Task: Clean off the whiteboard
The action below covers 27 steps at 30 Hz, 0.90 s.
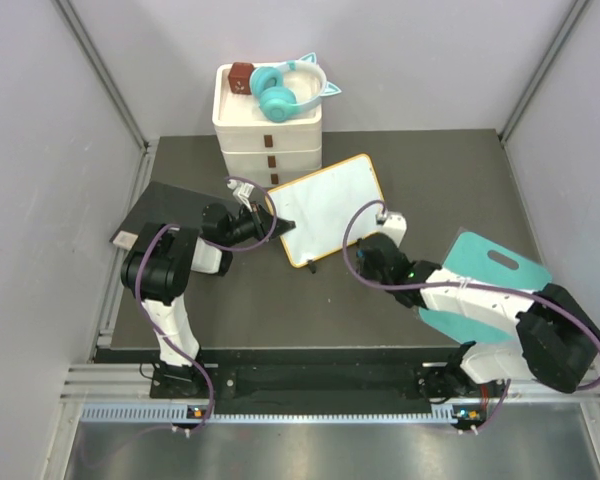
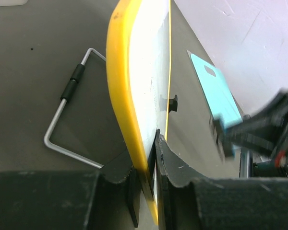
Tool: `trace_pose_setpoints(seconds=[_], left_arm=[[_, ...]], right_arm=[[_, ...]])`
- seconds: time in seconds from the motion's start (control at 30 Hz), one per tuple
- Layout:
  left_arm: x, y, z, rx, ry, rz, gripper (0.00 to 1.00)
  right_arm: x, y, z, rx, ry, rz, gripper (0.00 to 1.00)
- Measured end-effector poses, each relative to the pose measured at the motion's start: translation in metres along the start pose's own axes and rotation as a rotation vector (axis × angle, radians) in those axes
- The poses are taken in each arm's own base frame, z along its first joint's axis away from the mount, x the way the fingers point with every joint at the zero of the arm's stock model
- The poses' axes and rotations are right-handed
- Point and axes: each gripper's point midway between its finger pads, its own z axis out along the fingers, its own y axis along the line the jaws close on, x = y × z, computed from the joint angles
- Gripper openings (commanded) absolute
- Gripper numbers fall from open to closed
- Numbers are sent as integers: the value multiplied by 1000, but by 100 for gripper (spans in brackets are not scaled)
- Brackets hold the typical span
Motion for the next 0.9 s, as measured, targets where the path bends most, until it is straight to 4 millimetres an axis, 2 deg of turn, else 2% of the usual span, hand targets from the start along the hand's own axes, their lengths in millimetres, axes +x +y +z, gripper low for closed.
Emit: trace_pose_setpoints(seconds=[0.13,0.23,0.3,0.33,0.47,0.5,0.53,0.57,0.63,0.67,0.73,0.9], left_arm=[[0,0,0,0,0,1,0],[0,0,0,0,0,1,0],[0,0,0,1,1,1,0],[0,0,0,0,1,1,0],[0,0,0,0,1,0,0],[0,0,0,0,1,0,0],[0,-1,0,-1,2,-1,0],[0,-1,0,-2,3,-1,0],[0,-1,0,-6,5,-3,0],[0,-2,0,-8,6,-3,0],[0,-3,-1,-13,6,-1,0],[3,-6,-3,-27,8,9,0]], right_arm=[[69,4,-18,-19,129,-56,0],[109,-3,-24,6,201,-79,3],[110,3,-25,5,190,-69,13],[111,4,-24,12,184,-69,28],[112,14,-23,15,169,-56,48],[112,18,-23,8,166,-52,49],[112,21,-23,3,165,-46,59],[112,24,-23,-5,166,-46,60],[111,27,-24,-9,164,-45,72],[111,27,-23,-8,162,-47,73],[109,27,-23,-7,156,-51,87],[107,23,-23,9,140,-69,88]])
